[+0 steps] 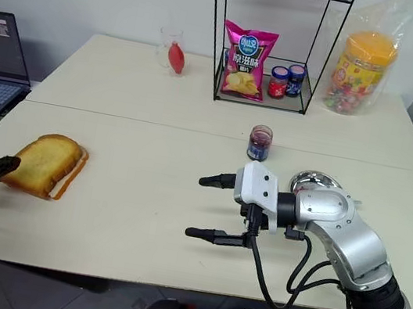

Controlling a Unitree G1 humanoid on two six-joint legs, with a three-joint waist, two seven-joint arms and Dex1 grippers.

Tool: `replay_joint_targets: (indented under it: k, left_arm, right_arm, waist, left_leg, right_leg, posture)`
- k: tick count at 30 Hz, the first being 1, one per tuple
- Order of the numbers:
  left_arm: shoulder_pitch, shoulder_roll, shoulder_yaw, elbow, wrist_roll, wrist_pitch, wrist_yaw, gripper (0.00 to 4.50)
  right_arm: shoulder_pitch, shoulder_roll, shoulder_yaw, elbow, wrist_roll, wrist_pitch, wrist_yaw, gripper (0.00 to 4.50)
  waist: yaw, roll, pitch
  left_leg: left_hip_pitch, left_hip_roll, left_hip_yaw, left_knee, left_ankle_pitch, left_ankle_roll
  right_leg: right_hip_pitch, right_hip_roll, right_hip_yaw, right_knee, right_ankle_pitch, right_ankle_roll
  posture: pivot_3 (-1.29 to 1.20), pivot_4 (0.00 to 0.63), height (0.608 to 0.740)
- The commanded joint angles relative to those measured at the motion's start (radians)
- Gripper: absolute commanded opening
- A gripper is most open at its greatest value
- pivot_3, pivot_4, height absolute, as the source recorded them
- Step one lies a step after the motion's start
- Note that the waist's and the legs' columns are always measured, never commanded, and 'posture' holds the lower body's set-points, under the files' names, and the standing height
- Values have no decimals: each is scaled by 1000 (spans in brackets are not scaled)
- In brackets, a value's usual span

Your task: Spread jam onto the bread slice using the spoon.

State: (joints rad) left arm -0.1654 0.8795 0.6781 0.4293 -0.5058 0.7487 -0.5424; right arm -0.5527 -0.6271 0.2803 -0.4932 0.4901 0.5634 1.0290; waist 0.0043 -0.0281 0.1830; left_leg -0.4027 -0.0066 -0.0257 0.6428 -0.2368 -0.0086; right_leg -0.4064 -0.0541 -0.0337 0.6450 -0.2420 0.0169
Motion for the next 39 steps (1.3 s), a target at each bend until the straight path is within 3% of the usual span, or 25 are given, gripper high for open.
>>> replay_joint_targets:
  k: [1,10,17,31,39]
  left_arm:
    - [2,-15,40,-40,-19,38,45,4500]
    - [-50,-50,52,-28,-36,53,111,4500]
    - [-78,-57,59,-13,-50,59,118,2764]
    - [-63,-74,88,-51,-80,49,133,28]
    - [-65,-134,196,-200,-248,108,99,28]
  right_arm:
    - [-21,-4,-11,-20,9,6,10,4481]
    - [-19,-8,-21,-36,15,23,7,4481]
    - [-18,-16,-16,-30,6,15,17,4500]
    - [-7,-32,-26,-43,13,12,26,4500]
    - [1,-36,-34,-47,20,11,27,4500]
  waist:
    - [0,-1,0]
    - [2,-1,0]
    - [2,-1,-1]
    - [5,-1,-1]
    - [8,-1,-1]
  left_leg:
    - [0,0,0,0,0,0]
    - [-1,0,0,0,0,0]
    - [-1,0,0,0,0,0]
    - [-3,0,0,1,0,0]
    - [-4,0,0,1,0,0]
  right_leg:
    - [0,0,0,0,0,0]
    - [0,0,0,0,0,-1]
    - [0,0,0,0,0,-1]
    - [0,-1,0,1,0,-1]
    - [0,-1,0,0,0,-1]
  posture:
    - [0,150,740]
    - [0,150,740]
    - [0,150,740]
    - [0,150,740]
    - [0,150,740]
